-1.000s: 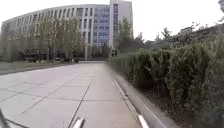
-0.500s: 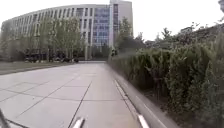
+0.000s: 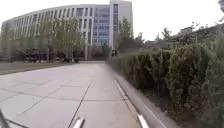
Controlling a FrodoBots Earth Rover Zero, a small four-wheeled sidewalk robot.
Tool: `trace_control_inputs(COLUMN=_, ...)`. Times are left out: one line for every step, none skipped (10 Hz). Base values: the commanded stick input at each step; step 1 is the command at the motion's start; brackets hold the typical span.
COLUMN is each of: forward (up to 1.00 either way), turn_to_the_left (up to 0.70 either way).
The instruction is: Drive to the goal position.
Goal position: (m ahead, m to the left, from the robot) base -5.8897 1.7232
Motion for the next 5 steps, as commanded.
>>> trace_control_inputs(forward=0.0, turn_to_the_left=0.0)
trace_control_inputs(forward=0.0, turn_to_the_left=0.0)
trace_control_inputs(forward=0.02, turn_to_the_left=0.0)
trace_control_inputs(forward=0.03, turn_to_the_left=0.0)
trace_control_inputs(forward=0.0, turn_to_the_left=0.0)
